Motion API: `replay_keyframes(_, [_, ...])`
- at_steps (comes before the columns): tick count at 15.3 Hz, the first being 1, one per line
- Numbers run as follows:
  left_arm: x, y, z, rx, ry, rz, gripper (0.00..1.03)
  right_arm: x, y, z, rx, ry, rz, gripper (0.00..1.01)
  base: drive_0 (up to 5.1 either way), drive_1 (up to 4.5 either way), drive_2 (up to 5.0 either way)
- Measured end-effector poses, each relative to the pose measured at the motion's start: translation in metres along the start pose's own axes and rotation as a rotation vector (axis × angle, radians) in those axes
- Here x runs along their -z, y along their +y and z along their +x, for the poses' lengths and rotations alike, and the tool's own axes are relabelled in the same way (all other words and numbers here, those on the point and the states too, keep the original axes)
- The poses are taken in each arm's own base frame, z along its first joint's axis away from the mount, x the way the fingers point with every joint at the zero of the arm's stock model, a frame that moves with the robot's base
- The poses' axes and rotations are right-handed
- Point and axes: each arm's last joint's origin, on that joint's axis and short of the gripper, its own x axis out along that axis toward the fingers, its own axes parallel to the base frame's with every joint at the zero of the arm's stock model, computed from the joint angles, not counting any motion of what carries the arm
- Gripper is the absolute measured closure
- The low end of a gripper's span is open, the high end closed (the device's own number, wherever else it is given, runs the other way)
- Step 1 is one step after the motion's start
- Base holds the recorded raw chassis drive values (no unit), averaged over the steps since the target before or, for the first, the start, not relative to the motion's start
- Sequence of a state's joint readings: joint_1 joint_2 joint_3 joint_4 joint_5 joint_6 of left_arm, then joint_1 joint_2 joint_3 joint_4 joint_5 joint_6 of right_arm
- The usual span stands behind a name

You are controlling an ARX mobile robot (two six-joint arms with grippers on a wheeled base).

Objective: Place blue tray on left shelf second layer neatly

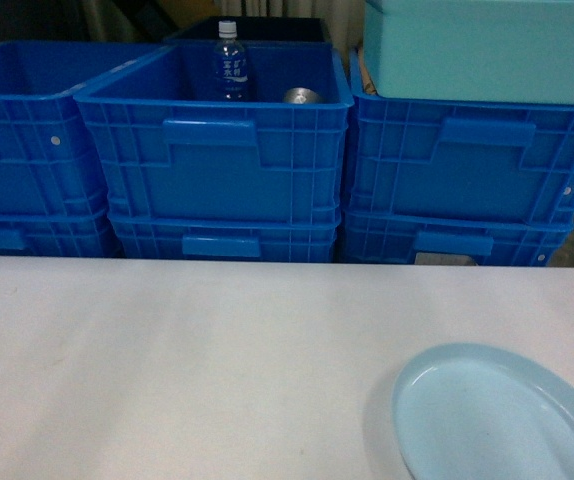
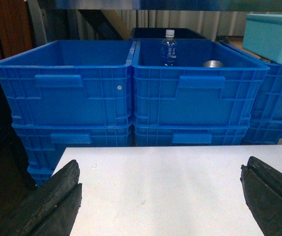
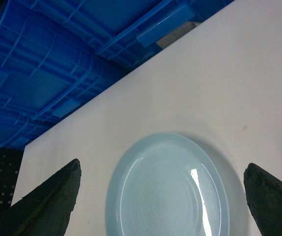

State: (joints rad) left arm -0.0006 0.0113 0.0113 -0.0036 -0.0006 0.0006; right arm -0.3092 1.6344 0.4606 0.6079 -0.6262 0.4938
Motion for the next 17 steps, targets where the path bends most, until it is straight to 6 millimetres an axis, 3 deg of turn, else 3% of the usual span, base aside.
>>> replay_keyframes(3, [0.000, 0.000, 0.000, 0.000, 0.000, 0.000, 0.05, 0.027, -0.027, 0.013, 0.086, 0.005, 0.021, 0.03, 0.0, 0.00, 0.0])
replay_keyframes(9, [0.000, 0.000, 0.000, 0.000, 0.000, 0.000, 0.05, 0.070, -0.039, 0.029, 0.130, 0.057, 0.047, 0.03, 0.0, 0.00, 0.0])
replay_keyframes(17, [0.000, 0.000, 0.000, 0.000, 0.000, 0.000, 0.05, 0.089, -0.017, 0.053, 0.109, 0.061, 0.036, 0.03, 0.0, 0.00, 0.0])
